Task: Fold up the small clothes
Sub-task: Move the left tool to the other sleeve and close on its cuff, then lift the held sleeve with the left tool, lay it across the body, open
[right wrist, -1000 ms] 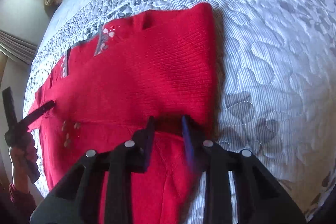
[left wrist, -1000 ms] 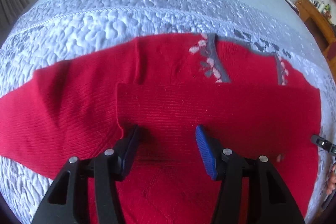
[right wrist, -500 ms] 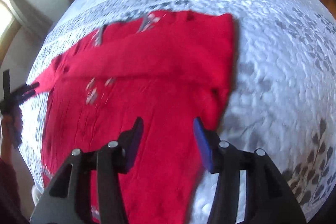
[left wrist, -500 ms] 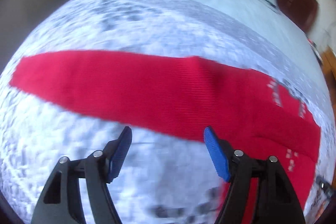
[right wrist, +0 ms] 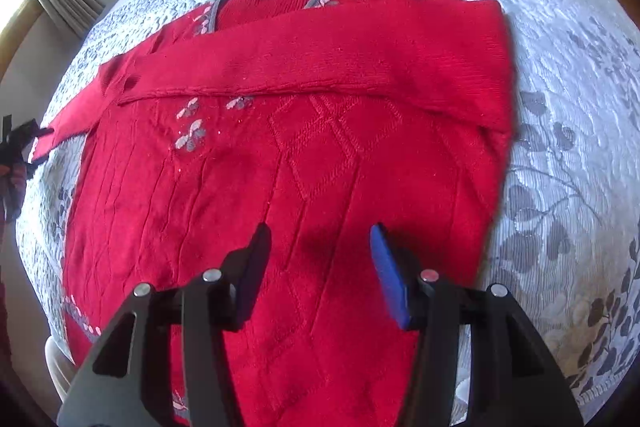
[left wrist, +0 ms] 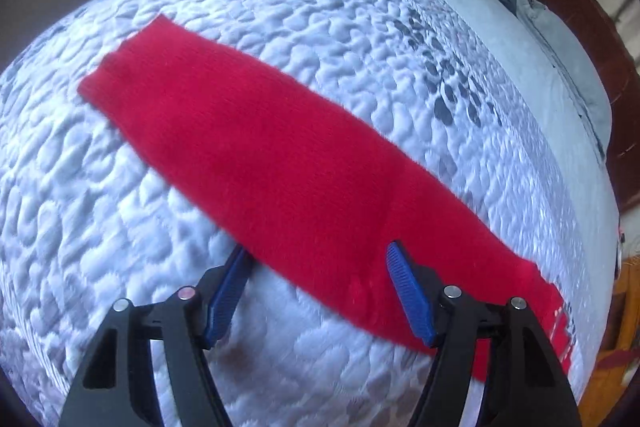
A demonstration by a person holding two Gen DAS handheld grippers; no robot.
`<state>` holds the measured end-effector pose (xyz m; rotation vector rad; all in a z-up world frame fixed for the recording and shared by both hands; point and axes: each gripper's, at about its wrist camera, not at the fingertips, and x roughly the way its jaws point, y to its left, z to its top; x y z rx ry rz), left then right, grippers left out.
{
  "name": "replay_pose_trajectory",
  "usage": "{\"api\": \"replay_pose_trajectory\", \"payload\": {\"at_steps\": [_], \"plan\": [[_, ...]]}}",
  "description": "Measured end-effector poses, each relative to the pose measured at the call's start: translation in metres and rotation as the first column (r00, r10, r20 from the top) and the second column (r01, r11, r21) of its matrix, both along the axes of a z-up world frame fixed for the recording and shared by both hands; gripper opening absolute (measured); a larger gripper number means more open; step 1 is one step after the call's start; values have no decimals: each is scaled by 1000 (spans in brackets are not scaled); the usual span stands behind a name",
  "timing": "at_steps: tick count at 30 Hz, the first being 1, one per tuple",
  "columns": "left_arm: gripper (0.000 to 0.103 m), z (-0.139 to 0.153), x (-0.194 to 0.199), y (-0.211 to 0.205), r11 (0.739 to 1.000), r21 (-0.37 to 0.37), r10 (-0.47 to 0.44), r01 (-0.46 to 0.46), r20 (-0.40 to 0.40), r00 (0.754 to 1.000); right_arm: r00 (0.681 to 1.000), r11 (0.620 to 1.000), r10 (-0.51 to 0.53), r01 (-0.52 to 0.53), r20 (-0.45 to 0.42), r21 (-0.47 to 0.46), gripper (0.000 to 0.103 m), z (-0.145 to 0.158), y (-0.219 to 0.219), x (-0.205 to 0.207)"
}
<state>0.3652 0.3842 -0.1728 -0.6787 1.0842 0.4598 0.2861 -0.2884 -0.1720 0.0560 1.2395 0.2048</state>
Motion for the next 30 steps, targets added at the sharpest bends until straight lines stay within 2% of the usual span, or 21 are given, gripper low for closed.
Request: {"api": "replay_pose_trajectory", "payload": {"at_steps": [2,4,6,9,11,14,16,20,21,24,30], "plan": [[69,-1,7,5,1000,14,-2,2,-12,1000,1000,1000,6,-6,0,-9,52,-2,2,-1],[61,-1,12,8,999,35,8,-7,-23,1000,1000,1000,6,-6,0,-6,53,-3,0,0],[38,0,15,9,998,68,17,-15,-26,1000,1000,1000,3,-3,1,1,54,-4,-2,0],[17,1,18,16,998,49,46,-46,3,999,1000,1000,10,-10,10,1,55,-6,0,-1],[11,6,16,16,998,37,59,-60,39,998,1000,1000,20,-20,19,-8,55,-6,1,-3],[10,28,13,1,995,87,35,-45,117,992,999,999,30,-30,28,-11,55,-7,1,-6],[10,48,9,-16,992,125,-1,-24,195,981,999,1000,29,-29,27,-2,55,-7,-2,-7],[10,81,12,-58,988,133,-117,78,316,941,999,1000,24,-24,27,11,55,-7,-5,-9],[10,90,14,-74,984,133,-157,118,345,925,999,1000,24,-24,28,11,55,-7,-5,-10],[10,105,26,-113,967,145,-248,209,369,896,999,1000,24,-24,31,8,55,-8,-5,-12],[9,115,35,-210,898,177,-439,402,372,818,999,1000,13,-13,35,26,55,-7,-8,-15]]}}
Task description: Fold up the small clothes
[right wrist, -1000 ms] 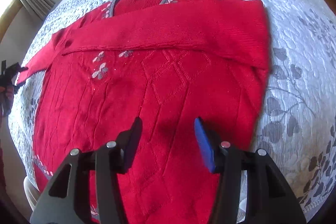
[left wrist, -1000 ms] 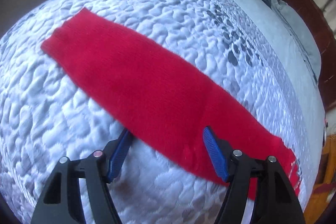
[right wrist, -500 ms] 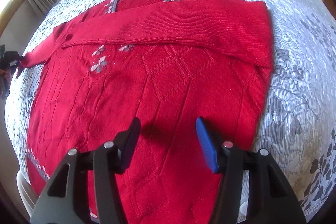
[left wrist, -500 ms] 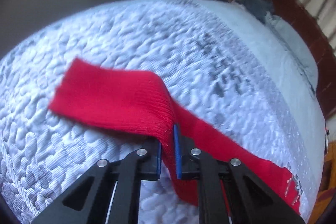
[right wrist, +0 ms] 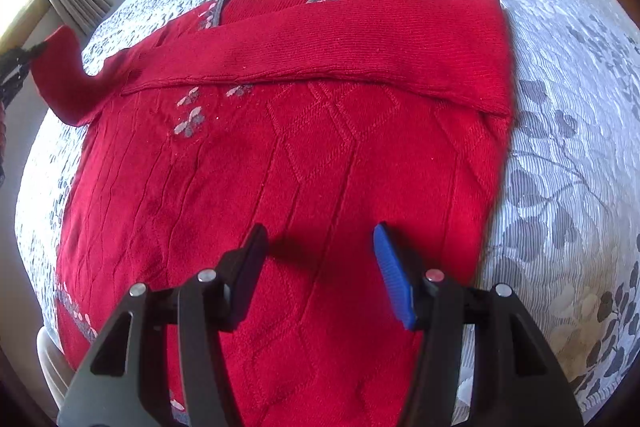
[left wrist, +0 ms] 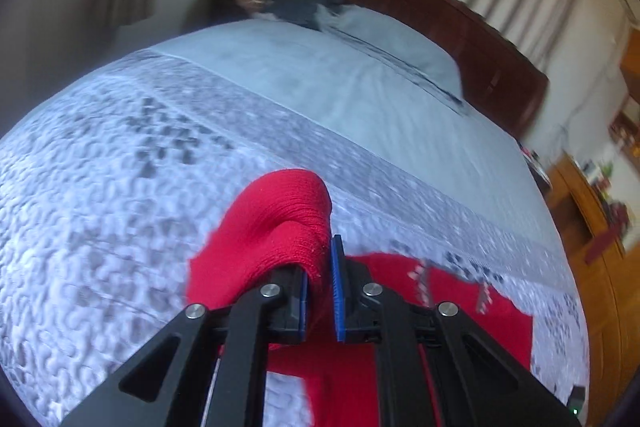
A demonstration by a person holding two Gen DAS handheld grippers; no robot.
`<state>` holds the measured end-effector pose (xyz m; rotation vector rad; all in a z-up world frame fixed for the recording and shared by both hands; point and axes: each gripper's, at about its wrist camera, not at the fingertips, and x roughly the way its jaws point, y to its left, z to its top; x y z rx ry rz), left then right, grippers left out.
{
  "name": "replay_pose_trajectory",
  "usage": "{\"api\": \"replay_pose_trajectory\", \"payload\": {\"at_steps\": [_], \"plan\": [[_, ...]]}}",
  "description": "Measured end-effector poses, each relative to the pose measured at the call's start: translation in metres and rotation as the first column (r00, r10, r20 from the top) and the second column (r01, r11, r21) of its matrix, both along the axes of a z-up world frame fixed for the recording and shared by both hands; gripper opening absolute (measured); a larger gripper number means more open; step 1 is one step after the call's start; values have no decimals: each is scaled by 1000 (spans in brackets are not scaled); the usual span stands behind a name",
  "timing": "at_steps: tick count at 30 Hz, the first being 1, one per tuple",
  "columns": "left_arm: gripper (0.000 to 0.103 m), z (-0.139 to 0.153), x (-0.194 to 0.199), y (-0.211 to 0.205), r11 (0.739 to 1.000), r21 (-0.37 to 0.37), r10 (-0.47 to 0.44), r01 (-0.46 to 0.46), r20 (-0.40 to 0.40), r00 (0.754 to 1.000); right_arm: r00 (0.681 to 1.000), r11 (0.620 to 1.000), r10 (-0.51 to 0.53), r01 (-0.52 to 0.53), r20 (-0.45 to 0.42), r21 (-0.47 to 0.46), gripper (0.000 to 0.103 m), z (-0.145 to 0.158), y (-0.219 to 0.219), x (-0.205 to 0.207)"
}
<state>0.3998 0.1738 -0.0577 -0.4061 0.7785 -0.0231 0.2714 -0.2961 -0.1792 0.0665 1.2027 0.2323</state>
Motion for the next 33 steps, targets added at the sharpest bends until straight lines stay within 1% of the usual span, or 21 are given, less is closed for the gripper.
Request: {"api": "replay_pose_trajectory", "payload": {"at_steps": [3,6,7,9,11,13,14,15,16,18,20,21,23,24,26,27,28,29,30,31,33], "plan": [[9,-3,0,-52,996,10,-86,86,4,996,1000,1000,-1,1,5,3,55,0,-1,-1],[9,-10,-4,-92,990,-8,-139,139,7,990,1000,1000,0,0,9,-4,56,-1,0,-1],[9,-13,-3,-113,986,-15,-169,169,3,986,1000,1000,1,-1,11,-7,56,-1,0,-2],[9,-20,-2,-136,980,-24,-196,196,-3,981,1000,1000,4,-4,15,-7,57,-1,1,-2],[9,-29,-1,-168,971,-13,-238,238,-11,971,1000,1000,2,-2,16,-1,57,-1,0,-2],[11,-42,-1,-193,961,6,-277,278,-43,960,1000,1000,0,0,15,5,57,-1,-1,-2],[16,-50,1,-201,956,22,-291,293,-70,954,1000,1000,1,-1,14,6,57,-2,-1,-2],[30,-62,1,-210,949,53,-304,312,-122,945,1000,1000,2,-2,14,5,57,-2,-1,-2],[43,-69,2,-212,945,64,-309,320,-144,940,1000,1000,3,-3,14,4,58,-2,-1,-3],[44,-79,-6,-209,939,77,-319,336,-179,931,1000,1000,11,-11,13,2,59,-2,0,-3],[47,-79,-21,-193,937,69,-324,342,-197,925,1000,1000,20,-20,14,-7,59,-3,1,-4],[53,-78,-29,-181,941,77,-307,328,-204,929,1000,1000,23,-23,13,-15,59,-3,3,-4],[57,-75,-40,-155,950,113,-260,292,-231,937,1000,999,19,-19,10,-29,59,-3,6,-4],[57,-75,-44,-138,953,139,-227,269,-261,938,1000,999,8,-8,7,-37,59,-1,8,-3],[57,-81,-49,-112,952,196,-162,235,-328,931,1000,1000,3,-3,8,-24,60,7,14,-2],[57,-85,-54,-94,954,207,-132,216,-355,926,1000,1000,9,-9,13,-7,60,11,17,-3],[58,-88,-57,-82,959,196,-124,205,-361,924,1000,1000,22,-22,17,10,59,16,23,-2],[62,-93,-58,-71,965,174,-122,198,-371,921,999,999,37,-37,12,11,59,17,31,-1],[63,-98,-57,-62,969,149,-126,196,-382,915,999,999,55,-54,-4,3,59,16,39,1],[63,-104,-53,-53,974,131,-122,187,-391,912,996,997,73,-73,-45,-10,60,9,49,5],[63,-114,-43,-46,976,120,-123,184,-398,909,989,996,72,-79,-129,-52,63,-10,61,13]]}}
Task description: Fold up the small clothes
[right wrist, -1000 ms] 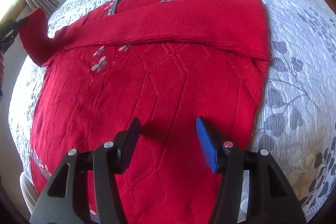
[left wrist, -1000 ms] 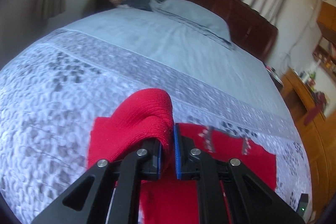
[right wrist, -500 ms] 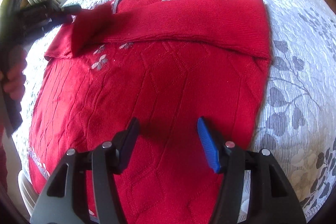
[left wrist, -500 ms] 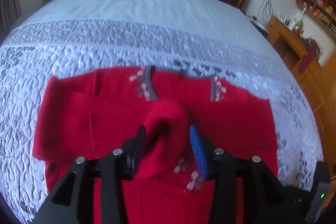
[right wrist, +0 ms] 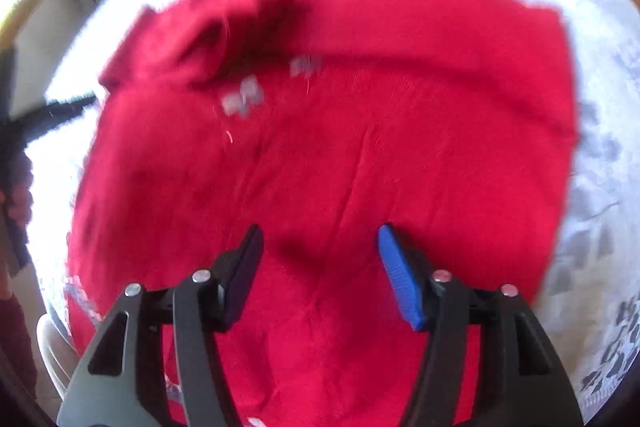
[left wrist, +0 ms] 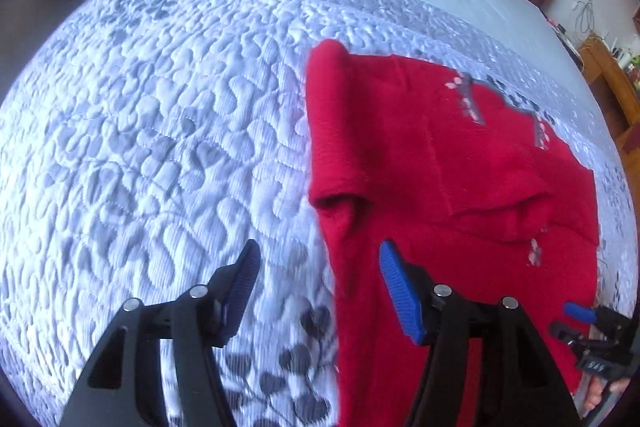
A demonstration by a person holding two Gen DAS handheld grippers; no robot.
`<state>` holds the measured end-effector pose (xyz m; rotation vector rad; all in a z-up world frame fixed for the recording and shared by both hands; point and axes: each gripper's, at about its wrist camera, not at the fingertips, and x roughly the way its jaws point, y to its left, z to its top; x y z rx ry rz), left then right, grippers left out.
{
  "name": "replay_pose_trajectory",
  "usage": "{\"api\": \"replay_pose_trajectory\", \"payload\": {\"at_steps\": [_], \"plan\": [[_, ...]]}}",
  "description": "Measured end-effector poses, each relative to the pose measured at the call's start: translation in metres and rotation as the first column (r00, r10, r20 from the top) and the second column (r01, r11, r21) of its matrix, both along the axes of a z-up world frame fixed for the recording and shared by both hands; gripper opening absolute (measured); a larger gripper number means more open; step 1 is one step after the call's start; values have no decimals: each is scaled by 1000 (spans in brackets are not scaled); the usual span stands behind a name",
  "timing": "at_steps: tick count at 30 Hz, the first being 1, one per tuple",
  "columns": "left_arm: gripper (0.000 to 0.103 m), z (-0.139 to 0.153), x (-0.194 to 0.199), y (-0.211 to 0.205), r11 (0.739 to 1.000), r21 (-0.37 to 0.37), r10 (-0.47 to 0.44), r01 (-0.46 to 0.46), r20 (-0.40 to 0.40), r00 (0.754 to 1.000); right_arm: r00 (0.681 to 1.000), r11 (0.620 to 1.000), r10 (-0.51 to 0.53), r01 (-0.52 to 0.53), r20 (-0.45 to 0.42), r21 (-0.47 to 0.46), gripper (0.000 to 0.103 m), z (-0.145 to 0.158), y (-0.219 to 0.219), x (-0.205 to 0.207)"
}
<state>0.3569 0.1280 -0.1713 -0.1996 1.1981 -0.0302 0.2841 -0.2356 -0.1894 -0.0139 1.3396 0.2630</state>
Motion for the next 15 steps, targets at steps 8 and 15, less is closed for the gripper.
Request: {"api": "replay_pose_trajectory", "payload": {"at_steps": [8,15], "plan": [[77,-9,-9,8,997,24,-69,67,74,995,996,996,79,-81,45,40,54,62,75,41],[78,-10,-12,13,997,-12,-78,79,55,995,991,990,130,-129,-8,63,51,59,177,117]]}}
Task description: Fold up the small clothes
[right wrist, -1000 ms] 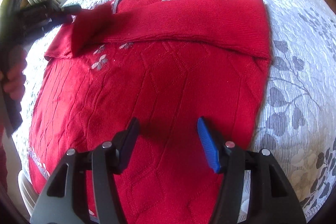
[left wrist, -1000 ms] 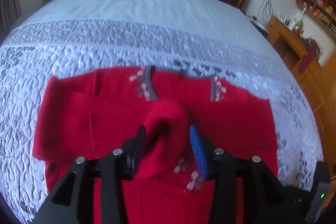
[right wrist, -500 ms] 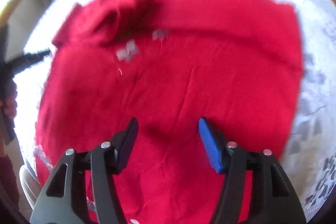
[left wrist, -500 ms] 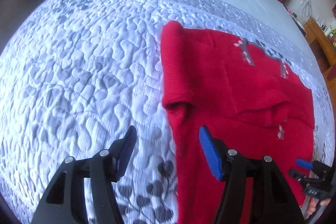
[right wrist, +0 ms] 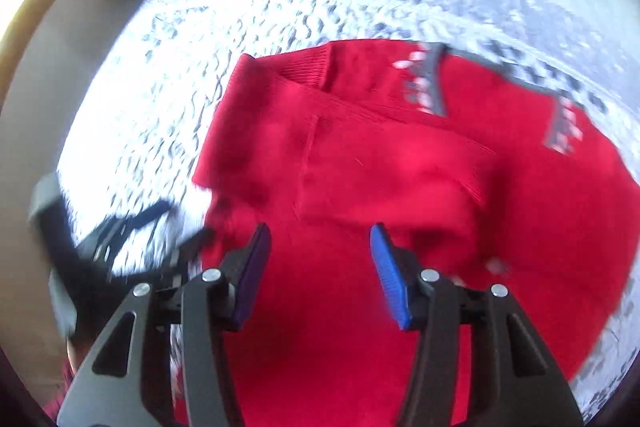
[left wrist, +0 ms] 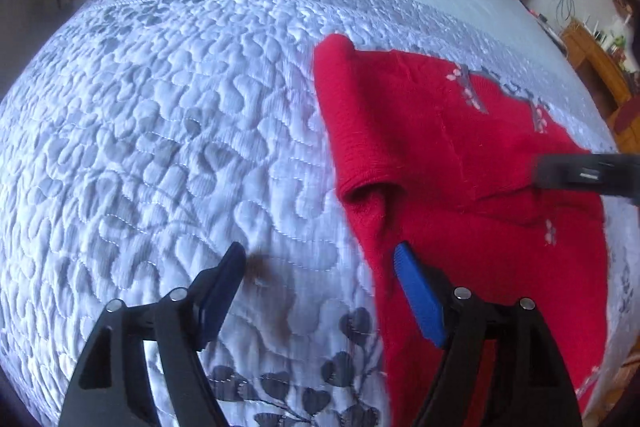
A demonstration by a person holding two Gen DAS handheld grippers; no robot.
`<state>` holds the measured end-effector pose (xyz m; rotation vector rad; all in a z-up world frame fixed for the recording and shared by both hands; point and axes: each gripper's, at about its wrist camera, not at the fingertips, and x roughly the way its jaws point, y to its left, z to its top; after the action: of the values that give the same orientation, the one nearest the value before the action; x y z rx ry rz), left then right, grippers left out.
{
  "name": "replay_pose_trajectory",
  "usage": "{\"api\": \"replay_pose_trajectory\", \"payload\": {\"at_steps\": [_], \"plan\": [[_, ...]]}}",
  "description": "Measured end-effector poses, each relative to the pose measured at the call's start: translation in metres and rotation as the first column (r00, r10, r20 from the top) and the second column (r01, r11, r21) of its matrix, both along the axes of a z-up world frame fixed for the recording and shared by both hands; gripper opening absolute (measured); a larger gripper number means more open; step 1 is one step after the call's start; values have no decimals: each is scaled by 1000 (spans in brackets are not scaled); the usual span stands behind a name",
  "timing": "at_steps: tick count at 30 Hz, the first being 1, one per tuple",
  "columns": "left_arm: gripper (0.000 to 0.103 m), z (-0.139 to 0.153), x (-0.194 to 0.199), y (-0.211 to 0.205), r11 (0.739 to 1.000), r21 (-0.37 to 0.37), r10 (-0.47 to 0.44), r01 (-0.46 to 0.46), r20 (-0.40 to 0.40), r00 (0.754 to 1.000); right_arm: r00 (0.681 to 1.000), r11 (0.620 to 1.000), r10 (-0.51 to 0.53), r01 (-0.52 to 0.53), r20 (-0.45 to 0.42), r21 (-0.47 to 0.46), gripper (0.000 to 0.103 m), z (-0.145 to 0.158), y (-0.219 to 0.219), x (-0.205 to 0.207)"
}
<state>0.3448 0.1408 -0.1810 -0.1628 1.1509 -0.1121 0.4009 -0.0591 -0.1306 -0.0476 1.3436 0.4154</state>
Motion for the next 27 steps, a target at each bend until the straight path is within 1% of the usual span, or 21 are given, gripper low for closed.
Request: {"api": "replay_pose_trajectory", "payload": {"at_steps": [2,3,4,6,7,8,9,10,11,12,13,15,17,19,20,21,22,24,25,27], "plan": [[78,-1,0,-3,1000,-2,-1,1,-21,1000,999,998,-13,11,-34,-59,51,-18,19,15],[78,-2,0,-4,1000,7,2,-2,-25,1000,998,998,-18,15,-52,-69,51,-24,26,25],[78,-2,0,-4,1000,15,3,-3,-29,1000,998,997,-25,20,-65,-77,51,-31,28,28],[78,-2,0,-3,1000,11,-1,1,-32,1000,995,990,-59,48,-80,-135,51,-45,32,37],[78,-2,0,-2,1000,3,3,-3,-34,999,995,988,-63,50,-79,-149,51,-48,33,38],[78,-2,0,-1,1000,-7,7,-8,-36,999,996,985,-56,42,-75,-167,46,-54,35,41],[78,-2,0,0,1000,-15,11,-12,-37,999,996,982,-52,39,-68,-183,35,-57,35,42],[78,-2,0,1,1000,-19,14,-14,-37,999,997,977,-49,37,-55,-211,30,-59,34,43],[78,-2,0,1,1000,-21,14,-15,-35,999,998,977,-48,36,-48,-212,18,-57,31,44],[78,-2,0,1,1000,-18,13,-14,-35,999,997,981,-53,44,-48,-190,9,-54,25,44],[78,-2,-1,0,1000,-9,10,-10,-34,999,997,985,-64,55,-49,-166,8,-52,18,43],[79,-2,-2,-2,1000,3,7,-7,-28,1000,995,991,-93,88,-41,-101,6,-40,-6,41],[80,-3,-1,-3,1000,2,6,-6,-23,1000,993,990,-118,117,-9,-73,6,-25,-32,37],[80,-3,-1,-5,1000,6,3,-3,-19,1000,988,988,-154,154,7,-20,6,-10,-66,32],[80,-3,-1,-5,1000,12,1,-1,-18,1000,985,985,-171,171,12,-3,6,-4,-81,30],[80,-3,-1,-6,1000,18,0,1,-17,1000,979,980,-200,200,27,6,6,3,-106,26],[80,-4,-1,-6,1000,22,-1,1,-16,1000,975,975,-221,221,37,2,6,7,-121,22],[80,-4,-1,-7,1000,27,-1,1,-13,1000,954,955,-296,297,52,-10,6,13,-168,12],[80,-4,-1,-7,1000,29,0,1,-13,1000,944,945,-324,326,55,-22,6,12,-185,10],[80,-4,-1,-8,1000,32,2,-2,-11,1000,915,913,-400,402,45,-62,7,1,-227,5]]}}
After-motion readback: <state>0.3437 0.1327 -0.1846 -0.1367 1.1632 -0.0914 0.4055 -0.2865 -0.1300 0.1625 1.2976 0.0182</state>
